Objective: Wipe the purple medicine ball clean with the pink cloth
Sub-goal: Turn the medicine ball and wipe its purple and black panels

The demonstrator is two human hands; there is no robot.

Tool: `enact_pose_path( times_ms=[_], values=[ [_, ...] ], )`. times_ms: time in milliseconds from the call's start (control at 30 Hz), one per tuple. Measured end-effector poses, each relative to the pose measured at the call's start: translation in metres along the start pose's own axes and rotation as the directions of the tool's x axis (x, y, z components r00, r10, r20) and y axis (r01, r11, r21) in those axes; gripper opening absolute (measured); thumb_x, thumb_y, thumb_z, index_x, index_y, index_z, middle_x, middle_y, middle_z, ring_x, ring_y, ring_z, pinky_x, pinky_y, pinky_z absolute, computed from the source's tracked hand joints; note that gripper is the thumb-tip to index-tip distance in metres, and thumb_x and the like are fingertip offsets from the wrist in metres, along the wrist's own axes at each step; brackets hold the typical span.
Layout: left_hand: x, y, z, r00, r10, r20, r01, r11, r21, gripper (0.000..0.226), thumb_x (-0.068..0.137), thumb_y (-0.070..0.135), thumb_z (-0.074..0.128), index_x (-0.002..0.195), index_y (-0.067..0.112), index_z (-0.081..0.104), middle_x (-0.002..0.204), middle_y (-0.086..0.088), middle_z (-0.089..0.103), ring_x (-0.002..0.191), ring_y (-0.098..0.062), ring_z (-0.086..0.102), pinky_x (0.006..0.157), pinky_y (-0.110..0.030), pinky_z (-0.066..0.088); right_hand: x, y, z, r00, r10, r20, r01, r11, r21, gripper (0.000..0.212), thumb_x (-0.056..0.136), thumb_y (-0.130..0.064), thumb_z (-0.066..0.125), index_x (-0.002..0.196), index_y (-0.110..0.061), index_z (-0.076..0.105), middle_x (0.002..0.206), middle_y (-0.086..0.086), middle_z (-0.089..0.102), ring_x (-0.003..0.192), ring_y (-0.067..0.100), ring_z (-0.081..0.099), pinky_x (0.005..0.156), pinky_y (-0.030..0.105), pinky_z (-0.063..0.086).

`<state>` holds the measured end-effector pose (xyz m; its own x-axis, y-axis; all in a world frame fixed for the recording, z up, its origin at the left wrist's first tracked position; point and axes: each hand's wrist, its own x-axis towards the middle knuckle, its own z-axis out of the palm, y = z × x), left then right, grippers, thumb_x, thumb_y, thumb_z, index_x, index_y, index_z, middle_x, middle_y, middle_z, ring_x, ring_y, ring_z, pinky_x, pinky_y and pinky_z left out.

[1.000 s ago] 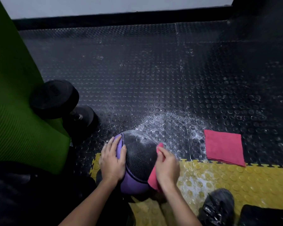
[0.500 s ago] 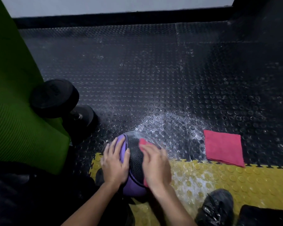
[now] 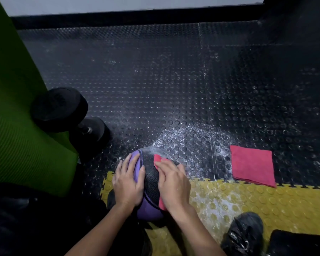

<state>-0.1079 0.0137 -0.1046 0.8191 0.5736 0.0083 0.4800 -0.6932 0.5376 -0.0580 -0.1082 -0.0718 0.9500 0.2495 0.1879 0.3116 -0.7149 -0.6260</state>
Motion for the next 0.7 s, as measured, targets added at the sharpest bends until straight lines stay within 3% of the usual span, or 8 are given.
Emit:
enact_pose_path(
  times_ms=[100, 200, 267, 367, 467, 533, 633, 700],
  values=[
    [-0.001, 0.002, -0.002, 1.0, 0.008, 0.003, -0.008, 1.0, 0.008, 0.067, 0.083, 0.057, 0.024, 0.135, 0.024, 0.05, 0.142, 0.0, 0.047, 0.132, -0.027, 0.04, 0.108, -0.045, 0.03, 0.007, 0.019, -0.002, 0.978, 0.175, 0.112, -0.185, 0.979, 0.089, 0.022, 0.091, -0.023, 0.053, 0.104, -0.033, 0.067, 0.108, -0.016, 0.065, 0.085, 0.013, 0.054, 0.068, 0.023, 0.047],
    [-0.003, 0.008, 0.001, 0.999, 0.033, -0.001, -0.033, 0.999, 0.03, 0.062, 0.084, 0.055, 0.027, 0.133, 0.025, 0.052, 0.139, 0.001, 0.051, 0.13, -0.029, 0.042, 0.105, -0.049, 0.033, 0.016, 0.044, -0.012, 0.835, 0.499, 0.232, -0.531, 0.842, 0.099, 0.023, 0.094, -0.028, 0.047, 0.107, -0.034, 0.065, 0.109, -0.005, 0.067, 0.087, 0.019, 0.057, 0.063, 0.022, 0.038],
    [-0.004, 0.011, 0.001, 0.997, 0.071, -0.005, -0.071, 0.997, 0.036, 0.057, 0.085, 0.052, 0.032, 0.131, 0.026, 0.055, 0.136, -0.001, 0.054, 0.127, -0.033, 0.046, 0.101, -0.052, 0.038, 0.017, 0.038, -0.014, 0.842, 0.501, 0.202, -0.516, 0.856, 0.029, 0.024, 0.094, -0.026, 0.047, 0.108, -0.032, 0.065, 0.111, -0.005, 0.065, 0.095, 0.021, 0.058, 0.068, 0.023, 0.04],
    [-0.006, 0.01, 0.003, 0.989, 0.145, -0.012, -0.144, 0.988, 0.063, 0.048, 0.086, 0.046, 0.037, 0.128, 0.028, 0.052, 0.132, -0.005, 0.057, 0.121, -0.038, 0.051, 0.093, -0.059, 0.043, 0.005, 0.007, -0.007, 0.976, 0.208, 0.065, -0.209, 0.978, 0.021, 0.022, 0.09, -0.019, 0.053, 0.103, -0.027, 0.069, 0.105, -0.009, 0.067, 0.09, 0.021, 0.057, 0.073, 0.026, 0.046],
    [-0.006, 0.008, 0.002, 0.988, 0.157, -0.01, -0.156, 0.986, 0.059, 0.049, 0.086, 0.047, 0.037, 0.128, 0.028, 0.052, 0.133, -0.005, 0.057, 0.122, -0.037, 0.05, 0.095, -0.058, 0.042, 0.0, 0.003, -0.004, 0.999, 0.04, 0.01, -0.04, 0.999, 0.018, 0.02, 0.086, -0.02, 0.056, 0.095, -0.029, 0.071, 0.097, -0.016, 0.068, 0.079, 0.018, 0.058, 0.063, 0.023, 0.049],
    [-0.005, 0.01, 0.0, 0.992, 0.129, -0.001, -0.129, 0.991, 0.045, 0.053, 0.086, 0.049, 0.035, 0.128, 0.025, 0.057, 0.134, -0.004, 0.055, 0.125, -0.036, 0.048, 0.098, -0.057, 0.04, 0.005, 0.021, -0.005, 0.975, 0.199, 0.094, -0.206, 0.976, 0.067, 0.022, 0.091, -0.021, 0.052, 0.102, -0.032, 0.068, 0.105, -0.016, 0.065, 0.087, 0.016, 0.056, 0.066, 0.022, 0.045],
    [-0.005, 0.014, 0.0, 0.993, 0.118, 0.003, -0.118, 0.993, 0.03, 0.054, 0.086, 0.05, 0.034, 0.128, 0.026, 0.057, 0.136, -0.002, 0.054, 0.127, -0.036, 0.046, 0.1, -0.057, 0.038, 0.01, 0.048, -0.011, 0.841, 0.509, 0.185, -0.532, 0.84, 0.107, 0.022, 0.093, -0.025, 0.049, 0.103, -0.035, 0.066, 0.109, -0.007, 0.066, 0.091, 0.021, 0.059, 0.07, 0.027, 0.047],
    [-0.006, 0.014, 0.001, 0.988, 0.157, 0.005, -0.157, 0.986, 0.049, 0.049, 0.087, 0.048, 0.035, 0.128, 0.029, 0.054, 0.134, -0.002, 0.055, 0.124, -0.036, 0.048, 0.098, -0.058, 0.04, 0.01, 0.043, -0.013, 0.846, 0.509, 0.16, -0.52, 0.854, 0.033, 0.023, 0.093, -0.024, 0.049, 0.105, -0.032, 0.066, 0.111, -0.005, 0.066, 0.096, 0.023, 0.059, 0.075, 0.03, 0.048]
  ],
)
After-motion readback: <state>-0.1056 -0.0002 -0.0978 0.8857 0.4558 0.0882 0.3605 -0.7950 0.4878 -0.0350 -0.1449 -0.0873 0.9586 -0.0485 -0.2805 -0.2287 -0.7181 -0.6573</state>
